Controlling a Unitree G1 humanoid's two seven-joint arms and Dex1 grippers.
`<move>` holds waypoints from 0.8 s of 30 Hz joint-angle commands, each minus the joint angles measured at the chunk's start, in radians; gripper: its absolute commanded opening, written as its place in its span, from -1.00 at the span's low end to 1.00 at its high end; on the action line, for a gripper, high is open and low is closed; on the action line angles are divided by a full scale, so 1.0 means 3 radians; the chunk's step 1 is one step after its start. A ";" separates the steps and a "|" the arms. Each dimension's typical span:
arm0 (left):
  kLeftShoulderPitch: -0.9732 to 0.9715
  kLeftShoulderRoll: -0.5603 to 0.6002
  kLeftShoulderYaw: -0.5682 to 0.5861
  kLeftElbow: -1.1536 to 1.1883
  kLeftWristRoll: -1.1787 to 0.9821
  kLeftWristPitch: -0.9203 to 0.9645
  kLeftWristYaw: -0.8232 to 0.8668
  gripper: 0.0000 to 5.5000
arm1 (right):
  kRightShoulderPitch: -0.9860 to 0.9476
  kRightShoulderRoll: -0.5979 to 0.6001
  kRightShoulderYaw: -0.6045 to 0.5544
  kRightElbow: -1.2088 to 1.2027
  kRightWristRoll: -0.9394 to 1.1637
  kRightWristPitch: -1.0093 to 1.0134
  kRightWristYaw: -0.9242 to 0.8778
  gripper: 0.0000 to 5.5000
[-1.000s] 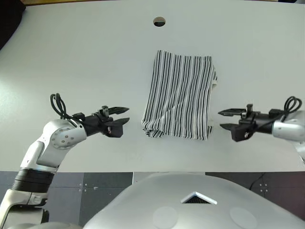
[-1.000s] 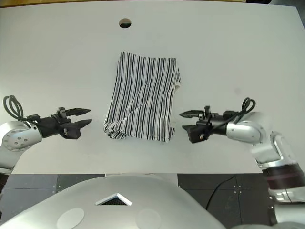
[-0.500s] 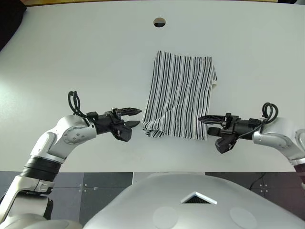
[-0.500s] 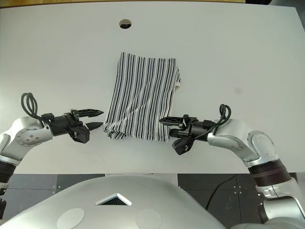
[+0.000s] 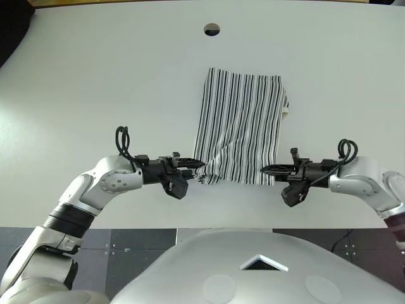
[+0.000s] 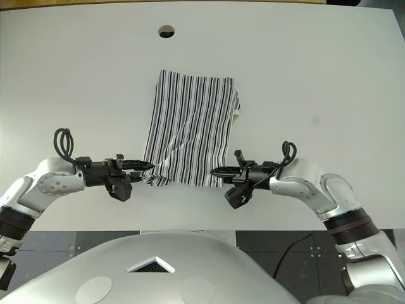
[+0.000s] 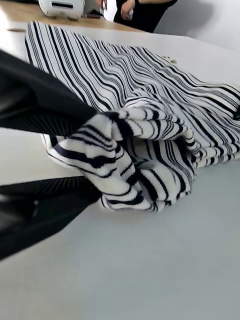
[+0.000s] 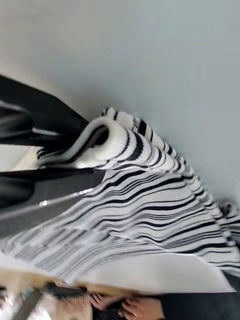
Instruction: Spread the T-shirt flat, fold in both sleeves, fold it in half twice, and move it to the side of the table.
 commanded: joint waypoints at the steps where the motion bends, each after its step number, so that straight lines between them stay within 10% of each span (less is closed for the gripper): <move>1: 0.0141 0.0133 -0.0188 -0.0066 -0.0365 0.0389 -0.0548 -0.80 | 0.0094 -0.0080 -0.0025 -0.0087 0.0613 0.0556 0.0421 -0.94; 11: 0.0520 0.0535 0.0033 -0.1070 -0.1816 0.1568 -0.1348 -0.96 | 0.0430 -0.0674 -0.0462 -0.1434 0.2572 0.2420 0.1455 -0.95; 24: -0.0745 -0.0487 0.0513 -0.0544 -0.2152 0.3757 -0.0508 -0.96 | -0.1034 0.0280 -0.0493 -0.0437 0.2426 0.3574 0.0789 -0.95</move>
